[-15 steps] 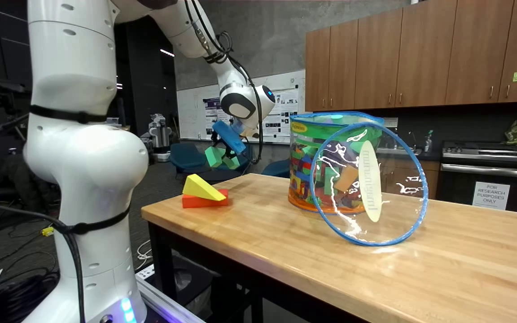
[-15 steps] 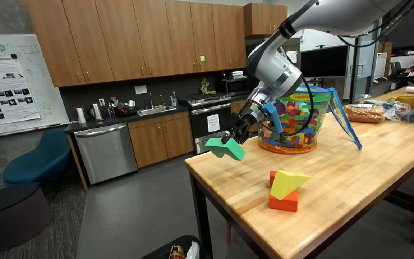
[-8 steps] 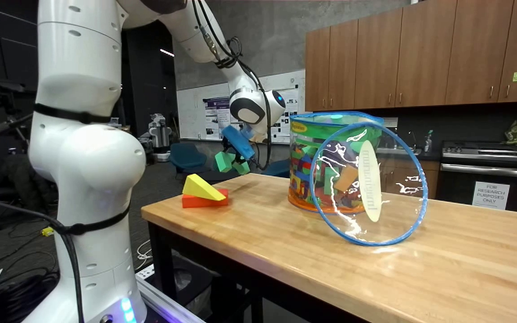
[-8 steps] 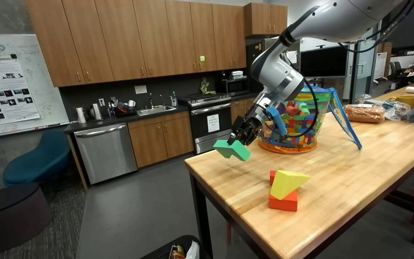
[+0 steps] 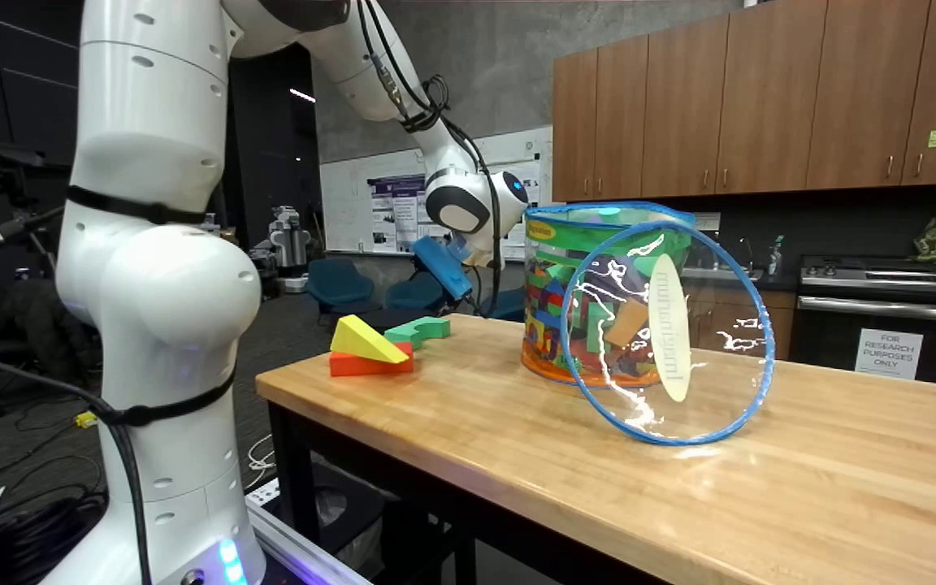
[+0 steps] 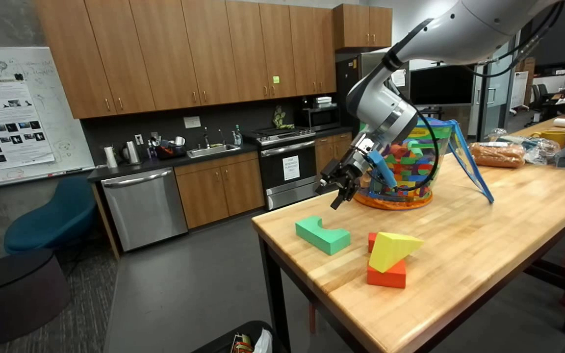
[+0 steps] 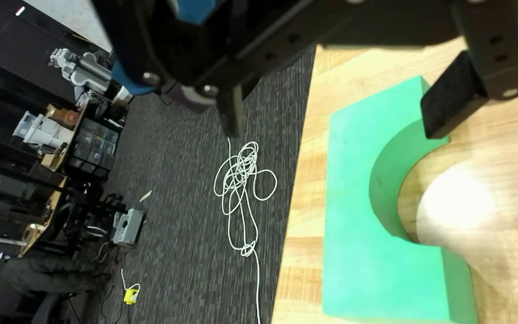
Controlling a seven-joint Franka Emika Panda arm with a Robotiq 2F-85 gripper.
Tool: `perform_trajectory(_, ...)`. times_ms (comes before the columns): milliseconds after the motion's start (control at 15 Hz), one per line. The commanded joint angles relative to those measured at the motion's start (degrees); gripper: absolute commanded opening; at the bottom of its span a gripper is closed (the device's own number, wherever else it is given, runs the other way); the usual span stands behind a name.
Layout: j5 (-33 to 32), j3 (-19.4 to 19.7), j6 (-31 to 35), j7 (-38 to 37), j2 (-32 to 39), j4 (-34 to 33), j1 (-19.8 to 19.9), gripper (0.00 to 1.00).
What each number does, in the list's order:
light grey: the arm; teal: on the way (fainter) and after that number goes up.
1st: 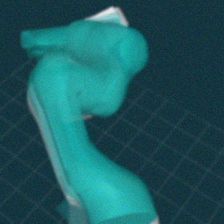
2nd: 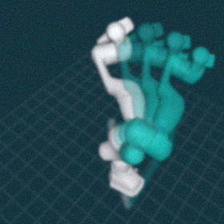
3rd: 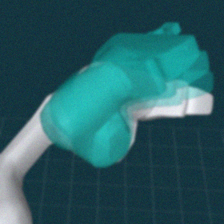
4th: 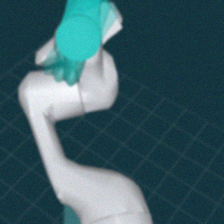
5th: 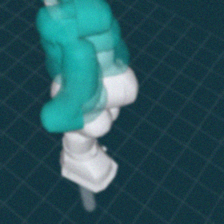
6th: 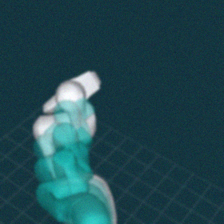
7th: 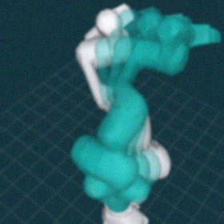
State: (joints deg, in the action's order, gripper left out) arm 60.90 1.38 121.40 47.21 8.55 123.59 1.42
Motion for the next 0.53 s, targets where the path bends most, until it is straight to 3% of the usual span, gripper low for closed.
perform_trajectory(0, -0.9, -0.1, 1.1, 0.1, -0.1, -0.4, 0.4, 1.00)
perform_trajectory(200, -4.1, -0.3, 1.7, -1.9, -2.2, 0.9, -0.1, 1.00)
perform_trajectory(333, -7.4, -0.5, 1.8, -2.3, -3.9, 1.9, -0.4, 0.74)
perform_trajectory(467, -10.4, -0.8, 2.8, -2.7, -5.6, 2.8, -0.8, 0.61)
